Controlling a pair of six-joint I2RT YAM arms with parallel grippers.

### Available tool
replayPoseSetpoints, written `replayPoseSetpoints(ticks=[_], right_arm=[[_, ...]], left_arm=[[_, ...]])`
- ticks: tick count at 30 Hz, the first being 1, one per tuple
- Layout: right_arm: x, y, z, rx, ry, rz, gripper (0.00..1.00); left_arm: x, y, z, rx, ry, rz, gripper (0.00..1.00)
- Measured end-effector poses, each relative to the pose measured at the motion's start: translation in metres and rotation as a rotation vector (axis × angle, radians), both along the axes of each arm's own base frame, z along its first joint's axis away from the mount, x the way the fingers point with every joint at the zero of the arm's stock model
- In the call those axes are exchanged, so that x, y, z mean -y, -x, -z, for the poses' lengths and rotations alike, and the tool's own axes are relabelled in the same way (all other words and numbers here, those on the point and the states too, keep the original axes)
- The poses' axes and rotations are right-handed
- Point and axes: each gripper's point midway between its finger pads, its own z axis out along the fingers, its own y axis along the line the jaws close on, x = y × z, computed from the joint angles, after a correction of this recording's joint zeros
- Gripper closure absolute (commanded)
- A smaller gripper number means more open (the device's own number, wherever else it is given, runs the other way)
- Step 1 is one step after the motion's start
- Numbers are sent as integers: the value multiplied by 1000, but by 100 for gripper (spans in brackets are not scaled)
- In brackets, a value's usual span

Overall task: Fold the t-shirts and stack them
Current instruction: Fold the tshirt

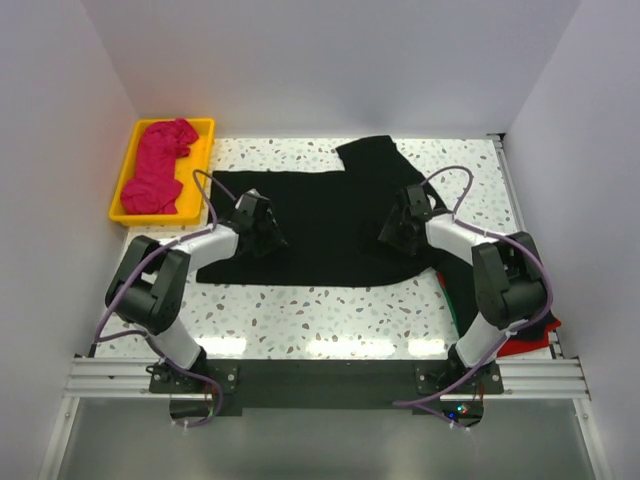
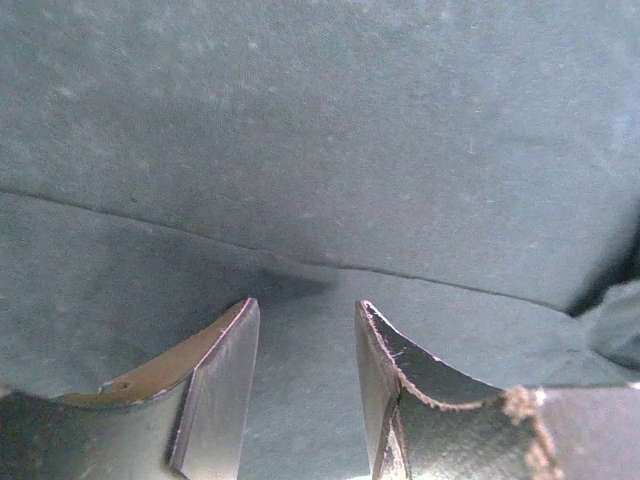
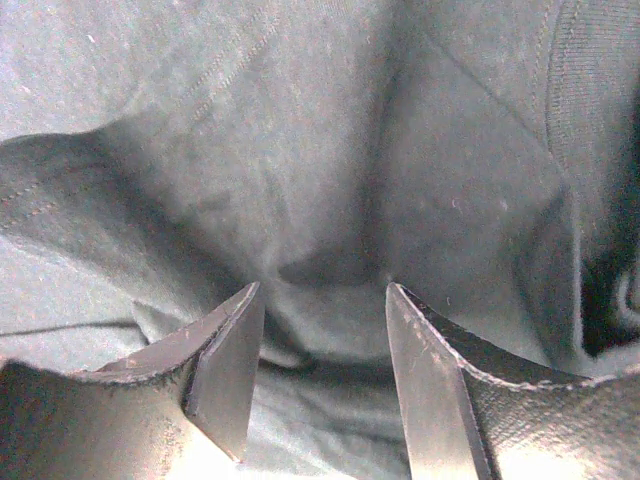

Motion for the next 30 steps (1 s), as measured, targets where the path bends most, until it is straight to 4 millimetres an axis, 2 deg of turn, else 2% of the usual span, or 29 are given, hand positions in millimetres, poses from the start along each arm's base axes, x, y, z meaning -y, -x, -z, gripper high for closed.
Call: replayPoseSetpoints(ticks=[3,5,6,8,11,13,15,16,18,21,24,27,30], right_arm=[[-4,-6,-10,-15,0,-12,44],[-11,-31,-30,17,-4,-26,44],[-16,-47,-43,50,-15,-34,44],[-26,-92,-79,150,-45,-48,44],[-27,-160,-134,308,-90,-48,44],[-17,-202,-157,392,-108,-33,44],[-3,-237,-165,451,-118,-18,44],[4,-251,-164,467,-118,-9,44],[19,-273,-149,476,-118,9,44],[37,-297,-116,467,-111,39,44],[43,-309,-80,442,-104,51,44],[40,-312,-46,411,-100,48,44],[36,-314,-37,409,-100,42,44]], left_arm=[[-7,-3,-12,-29,-58,2,50],[-10,-21,-33,-6,-78,-2,49],[-12,-37,-49,20,-84,-7,48],[-19,-81,-88,117,-88,-34,47],[-46,-149,-138,248,-124,-94,47],[-68,-188,-154,307,-173,-124,47],[-89,-219,-154,327,-232,-141,47],[-97,-231,-147,328,-260,-146,46],[-110,-245,-122,297,-325,-139,46],[-119,-251,-81,233,-406,-113,46],[-128,-252,-48,174,-486,-89,46],[-137,-255,-33,153,-553,-89,46],[-147,-255,-29,144,-607,-103,46]])
